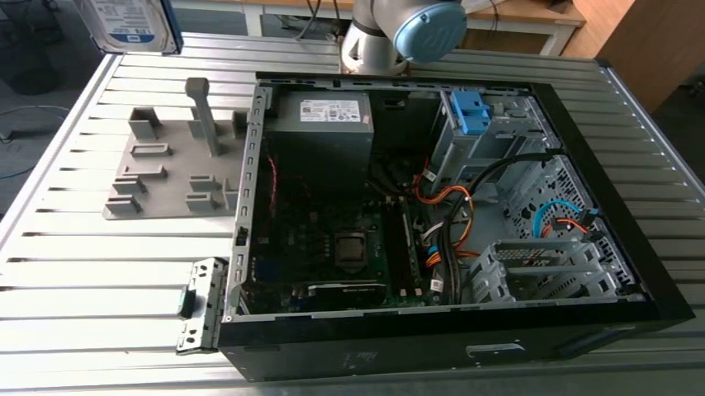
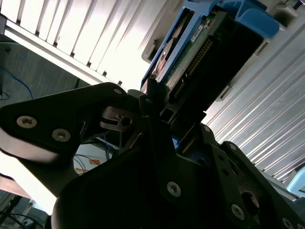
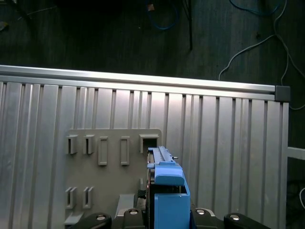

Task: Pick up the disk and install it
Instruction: 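Pick up the disk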

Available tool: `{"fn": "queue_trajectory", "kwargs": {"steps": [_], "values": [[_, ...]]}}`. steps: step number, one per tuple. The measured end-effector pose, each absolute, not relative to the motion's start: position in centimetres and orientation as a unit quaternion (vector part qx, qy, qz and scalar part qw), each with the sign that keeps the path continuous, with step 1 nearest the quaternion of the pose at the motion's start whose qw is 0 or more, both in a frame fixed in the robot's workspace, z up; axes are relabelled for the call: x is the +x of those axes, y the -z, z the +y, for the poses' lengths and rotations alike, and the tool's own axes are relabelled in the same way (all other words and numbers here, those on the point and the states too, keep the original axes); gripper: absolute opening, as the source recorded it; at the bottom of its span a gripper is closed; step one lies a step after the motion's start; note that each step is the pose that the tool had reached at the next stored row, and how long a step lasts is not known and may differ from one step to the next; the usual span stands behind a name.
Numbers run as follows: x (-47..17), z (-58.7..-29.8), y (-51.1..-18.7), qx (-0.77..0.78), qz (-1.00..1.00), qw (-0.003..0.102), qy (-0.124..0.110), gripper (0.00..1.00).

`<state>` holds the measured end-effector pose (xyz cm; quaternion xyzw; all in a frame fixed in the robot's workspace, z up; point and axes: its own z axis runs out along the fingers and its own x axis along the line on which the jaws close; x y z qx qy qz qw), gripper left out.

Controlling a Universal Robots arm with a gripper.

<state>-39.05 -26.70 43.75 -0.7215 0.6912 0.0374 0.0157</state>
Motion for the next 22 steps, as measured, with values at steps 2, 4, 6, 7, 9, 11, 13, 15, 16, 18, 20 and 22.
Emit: {"fn": "queue_trajectory", "kwargs": {"steps": [2, 4, 6, 7, 9, 11, 13, 15, 16, 18, 20, 22], "values": [[-39.0, -26.7, -43.9, -0.721, 0.691, 0.016, -0.037, 0.36], [-39.0, -26.7, -44.1, -0.721, 0.691, 0.016, -0.037, 0.36], [-39.0, -26.7, -44.2, -0.721, 0.691, 0.016, -0.037, 0.36], [-39.0, -26.7, -44.3, -0.721, 0.691, 0.016, -0.037, 0.36], [-39.0, -26.7, -44.4, -0.721, 0.691, 0.016, -0.037, 0.36], [-39.0, -26.7, -44.6, -0.721, 0.691, 0.016, -0.037, 0.36], [-39.0, -26.7, -44.7, -0.721, 0.691, 0.016, -0.037, 0.36], [-39.0, -26.7, -44.9, -0.721, 0.691, 0.016, -0.037, 0.36], [-39.0, -26.7, -45.0, -0.721, 0.691, 0.016, -0.037, 0.36], [-39.0, -26.7, -45.1, -0.722, 0.691, 0.016, -0.037, 0.36], [-39.0, -26.7, -45.3, -0.721, 0.691, 0.016, -0.037, 0.36], [-39.0, -26.7, -45.5, -0.721, 0.691, 0.016, -0.037, 0.36]]}}
